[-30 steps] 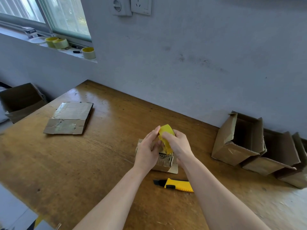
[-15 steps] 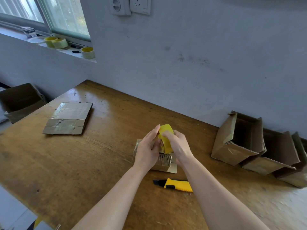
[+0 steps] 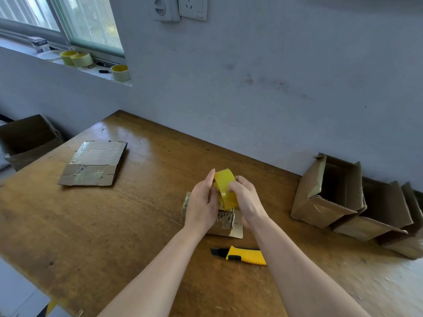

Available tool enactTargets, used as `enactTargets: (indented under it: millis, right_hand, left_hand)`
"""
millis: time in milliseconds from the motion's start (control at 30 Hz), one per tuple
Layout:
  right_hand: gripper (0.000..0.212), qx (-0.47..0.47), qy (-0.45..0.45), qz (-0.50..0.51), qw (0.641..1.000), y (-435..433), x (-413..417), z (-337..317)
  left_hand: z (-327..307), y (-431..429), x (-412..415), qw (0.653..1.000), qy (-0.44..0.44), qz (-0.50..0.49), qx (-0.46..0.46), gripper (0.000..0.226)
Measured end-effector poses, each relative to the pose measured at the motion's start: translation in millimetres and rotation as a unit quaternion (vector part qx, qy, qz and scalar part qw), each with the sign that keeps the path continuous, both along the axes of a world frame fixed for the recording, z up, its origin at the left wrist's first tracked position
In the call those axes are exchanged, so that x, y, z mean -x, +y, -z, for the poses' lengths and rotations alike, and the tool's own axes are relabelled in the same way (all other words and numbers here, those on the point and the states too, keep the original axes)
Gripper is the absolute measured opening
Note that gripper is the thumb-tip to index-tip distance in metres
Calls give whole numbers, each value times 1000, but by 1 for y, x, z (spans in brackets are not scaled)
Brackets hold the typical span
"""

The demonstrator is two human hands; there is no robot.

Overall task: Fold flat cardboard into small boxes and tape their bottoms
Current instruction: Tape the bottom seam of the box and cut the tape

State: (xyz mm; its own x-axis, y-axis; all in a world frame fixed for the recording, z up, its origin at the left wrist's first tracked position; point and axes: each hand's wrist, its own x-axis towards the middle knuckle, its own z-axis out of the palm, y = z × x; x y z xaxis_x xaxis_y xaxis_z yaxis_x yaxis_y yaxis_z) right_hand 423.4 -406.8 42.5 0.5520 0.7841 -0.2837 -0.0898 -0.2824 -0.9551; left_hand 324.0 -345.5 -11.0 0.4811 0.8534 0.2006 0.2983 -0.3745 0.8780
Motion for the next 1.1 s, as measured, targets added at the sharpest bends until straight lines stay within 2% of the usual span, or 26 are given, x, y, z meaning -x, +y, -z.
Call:
enactTargets:
  millis: [167,300,400,633,733,833,933,1100]
  right_hand:
    - [31,-7,-18,-22,1000,1,0,-1]
    - [46,-3,-93,-27,995,3,4,4]
    - [49,-4,-151,-26,988,6,9,5]
    - [52,9,-216,-22,976,9,14,6]
    - [53,13,-224,-22,974,9,14,6]
    - [53,13,-232,-28,972,8,15,5]
    - [54,15,-237,-29,971,8,15,5]
    - [54,28,-241,-34,969,7,15,7]
  left_hand:
    - [2,-7,5,991,-17,-80,-107,51]
    - [0,-2,10,979,-6,-101,-176,42]
    - [-1,1,13,972,7,-114,-205,32]
    - [-9,1,19,956,64,-120,-260,31]
    - [-12,2,17,961,57,-118,-242,19]
    - [-16,5,15,977,41,-132,-164,5]
    - [-17,8,13,982,54,-131,-126,9]
    - [-17,7,10,981,99,-115,-118,12]
